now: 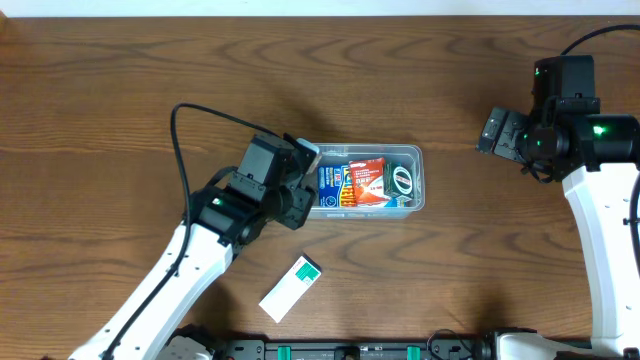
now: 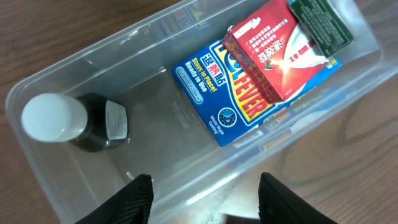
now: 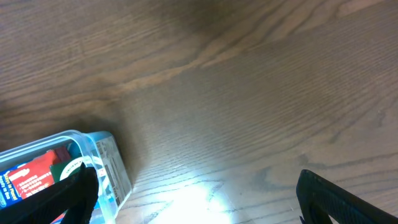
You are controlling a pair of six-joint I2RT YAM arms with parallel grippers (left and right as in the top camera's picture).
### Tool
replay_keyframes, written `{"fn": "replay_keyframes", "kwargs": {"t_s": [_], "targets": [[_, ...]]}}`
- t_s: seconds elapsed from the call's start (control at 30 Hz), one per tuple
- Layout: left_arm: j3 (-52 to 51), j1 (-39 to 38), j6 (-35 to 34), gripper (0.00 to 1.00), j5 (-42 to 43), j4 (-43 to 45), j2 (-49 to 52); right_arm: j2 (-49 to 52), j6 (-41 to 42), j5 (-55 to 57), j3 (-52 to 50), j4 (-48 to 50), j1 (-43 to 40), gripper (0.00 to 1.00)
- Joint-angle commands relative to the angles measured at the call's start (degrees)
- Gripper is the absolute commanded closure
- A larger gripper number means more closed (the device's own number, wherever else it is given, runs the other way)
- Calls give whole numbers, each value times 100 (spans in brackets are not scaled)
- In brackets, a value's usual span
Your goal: Pack container
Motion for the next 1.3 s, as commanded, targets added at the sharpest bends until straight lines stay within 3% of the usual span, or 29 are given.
{"fn": "replay_keyframes", "kwargs": {"t_s": [0.0, 0.1, 0.13, 0.37, 0.5, 0.67, 0.9, 1.07, 1.27], "targets": [[59, -13, -39, 44, 59, -243, -407, 26, 15, 22, 0, -4, -24, 1], [59, -13, -37, 44, 59, -743, -730, 26, 15, 24, 0, -4, -24, 1], [59, -13, -37, 38, 59, -970, -846, 26, 15, 24, 0, -4, -24, 1], [57, -13, -90, 28, 391, -2380, -1226, 26, 15, 22, 0, -4, -24, 1], [-61, -13, -297, 26, 568, -2691, -1152, 26, 15, 24, 0, -4, -24, 1], [-654, -17, -562, 20, 568, -2498, -1108, 26, 15, 24, 0, -4, -24, 1], [-1652, -256, -1226, 15, 544, -1314, -1115, 26, 15, 24, 0, -4, -24, 1], [-2135, -651, -1331, 15, 431, -444, -1113, 26, 15, 22, 0, -4, -24, 1], [-2223, -1182, -1285, 15, 50, -269, -1106, 26, 15, 22, 0, -4, -24, 1]]}}
